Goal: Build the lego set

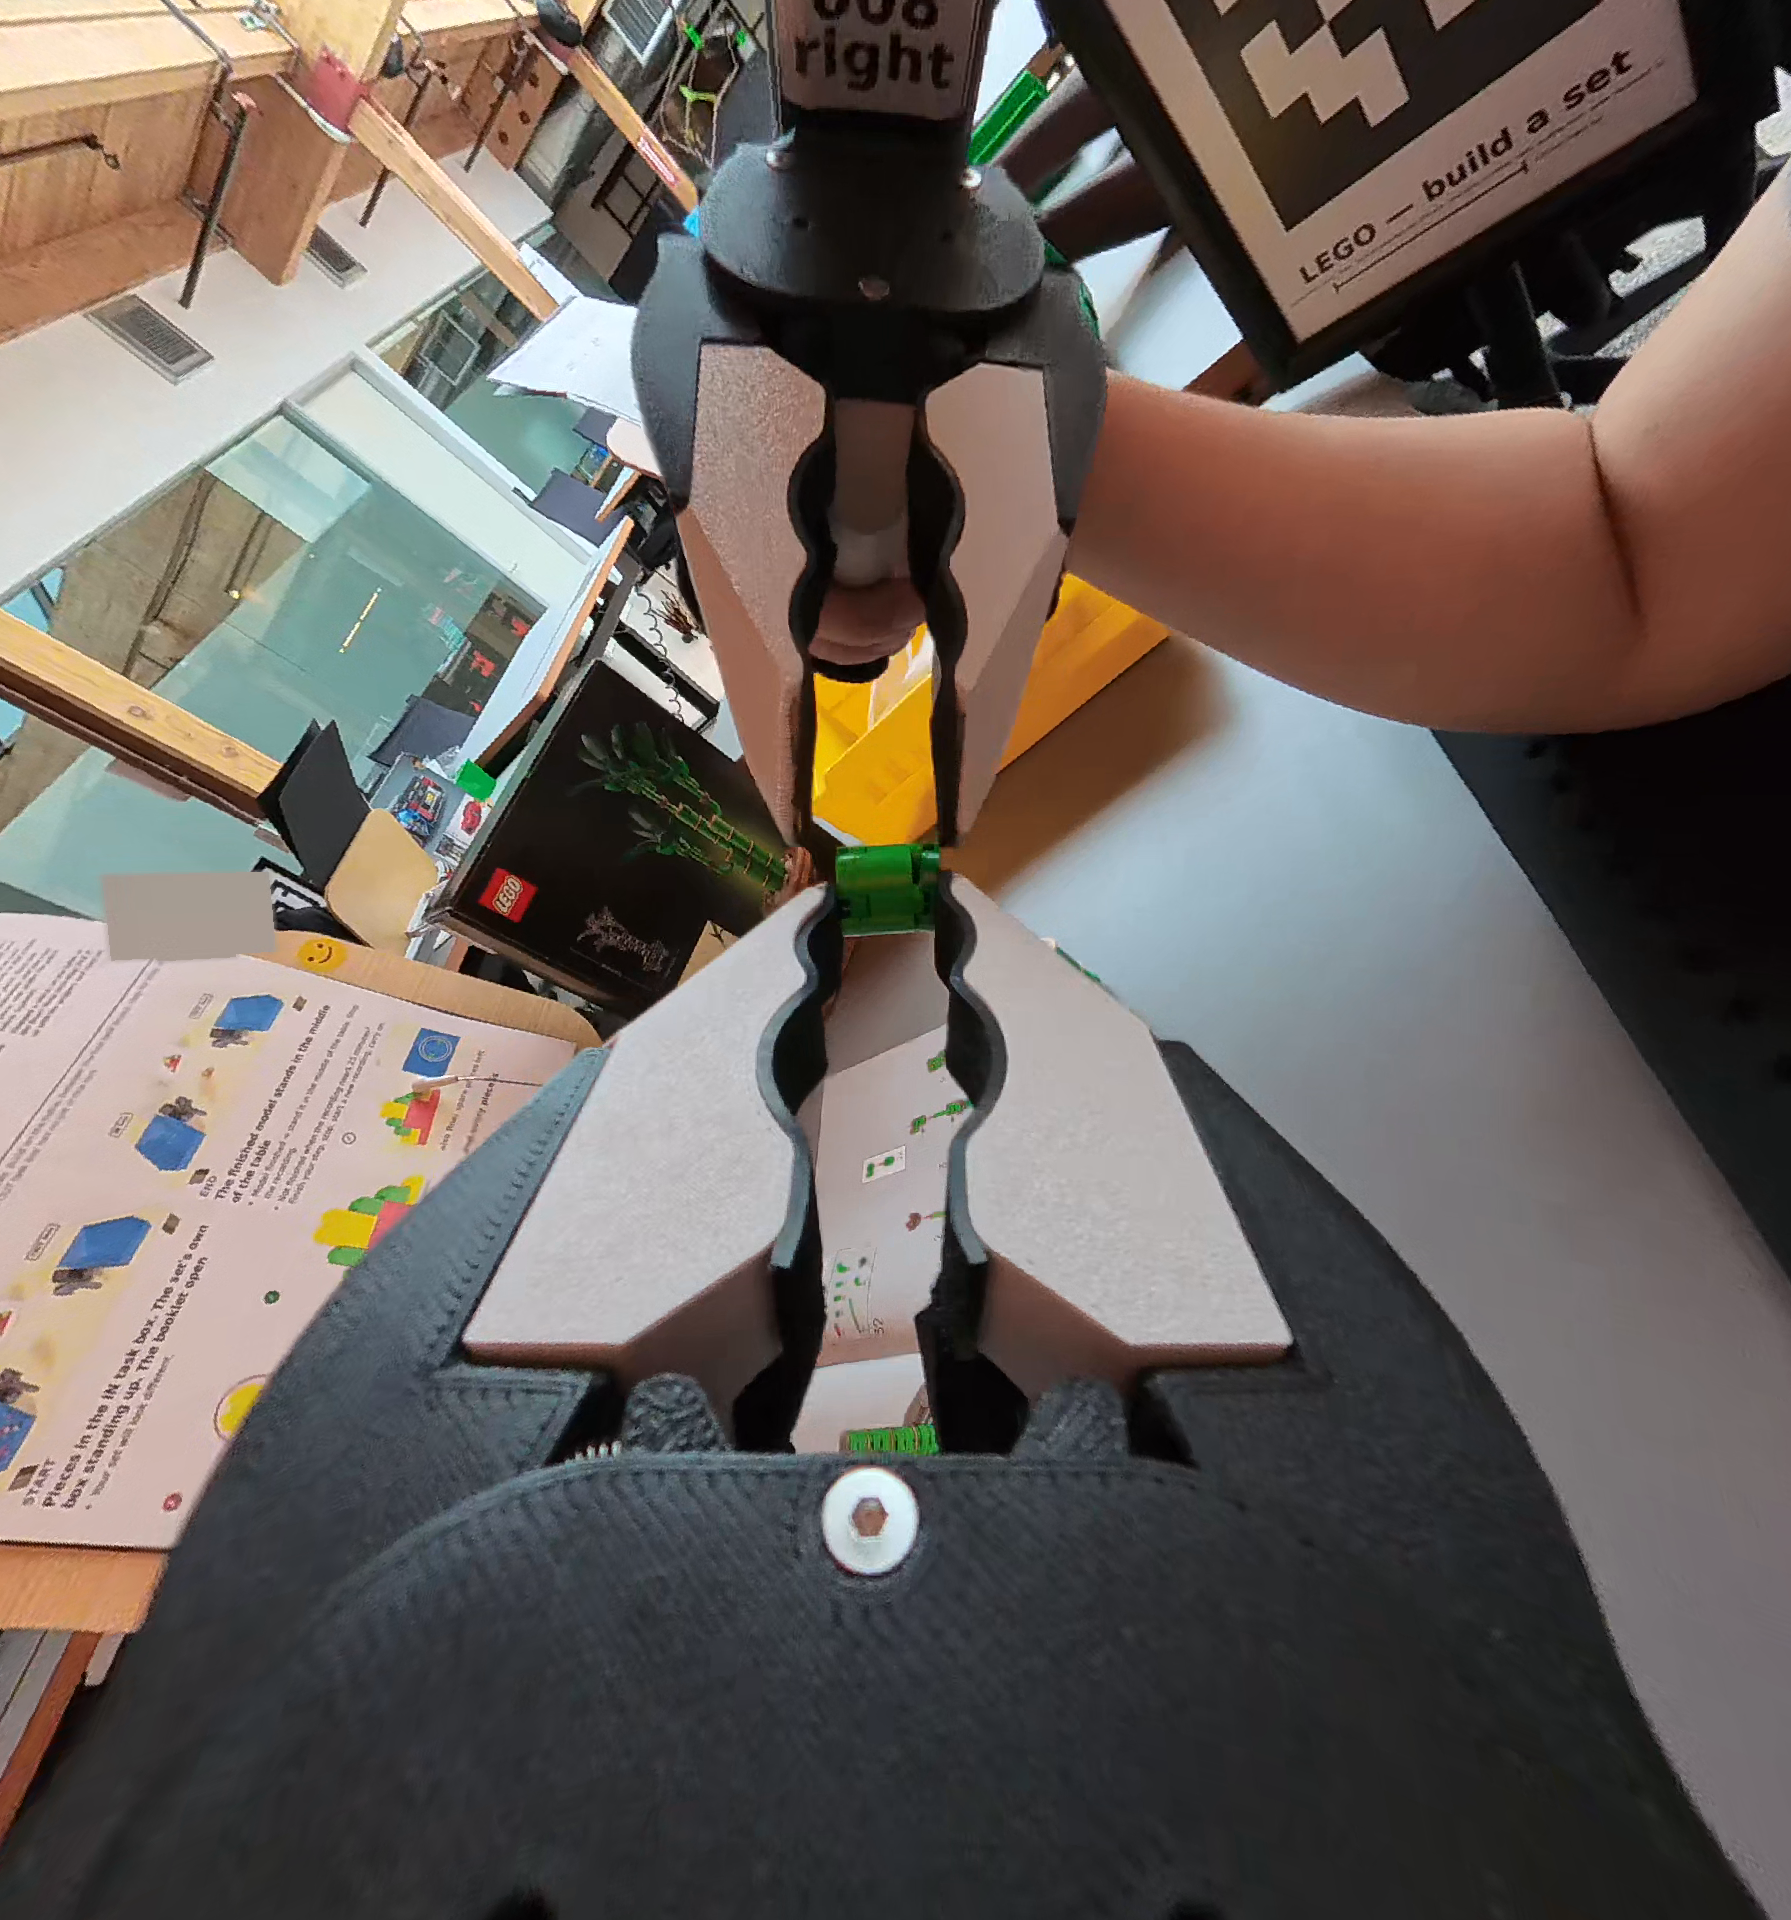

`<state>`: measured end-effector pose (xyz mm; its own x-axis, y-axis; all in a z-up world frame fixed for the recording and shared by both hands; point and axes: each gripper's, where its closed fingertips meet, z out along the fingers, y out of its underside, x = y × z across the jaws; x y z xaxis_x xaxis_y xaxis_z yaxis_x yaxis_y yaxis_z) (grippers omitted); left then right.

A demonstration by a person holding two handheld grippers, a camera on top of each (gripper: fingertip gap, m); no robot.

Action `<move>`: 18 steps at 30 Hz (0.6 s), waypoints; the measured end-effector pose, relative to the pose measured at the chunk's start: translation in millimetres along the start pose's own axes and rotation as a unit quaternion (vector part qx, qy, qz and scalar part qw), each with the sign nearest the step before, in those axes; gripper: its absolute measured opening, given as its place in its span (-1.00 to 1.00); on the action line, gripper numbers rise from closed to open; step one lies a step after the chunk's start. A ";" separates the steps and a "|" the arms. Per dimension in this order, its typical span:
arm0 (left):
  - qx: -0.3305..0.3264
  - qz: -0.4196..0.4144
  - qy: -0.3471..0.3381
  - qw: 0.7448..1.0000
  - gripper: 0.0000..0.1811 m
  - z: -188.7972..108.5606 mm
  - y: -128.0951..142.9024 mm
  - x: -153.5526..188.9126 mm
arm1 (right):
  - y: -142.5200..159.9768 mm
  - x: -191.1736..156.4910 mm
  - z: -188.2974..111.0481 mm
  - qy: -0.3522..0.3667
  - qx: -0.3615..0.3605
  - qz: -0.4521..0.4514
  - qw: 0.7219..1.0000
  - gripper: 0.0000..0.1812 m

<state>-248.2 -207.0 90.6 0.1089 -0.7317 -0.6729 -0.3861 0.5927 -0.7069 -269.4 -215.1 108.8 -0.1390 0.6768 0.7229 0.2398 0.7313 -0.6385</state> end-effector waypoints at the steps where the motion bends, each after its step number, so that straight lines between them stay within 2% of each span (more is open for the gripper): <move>1: -0.004 0.001 0.001 1.000 -0.83 0.5 0.7 0.7 | 0.0 -1.4 0.8 -0.005 0.001 0.002 1.000 -0.77; 18: -0.012 0.017 -0.005 1.000 -0.83 -2.4 0.3 0.5 | 1.8 -3.0 4.2 -0.026 0.004 0.028 0.999 -0.85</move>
<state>-250.5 -208.0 90.6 0.1045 -0.7073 -0.6991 -0.4115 0.6092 -0.6779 -272.7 -215.5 104.4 -0.1761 0.7206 0.6706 0.2418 0.6921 -0.6801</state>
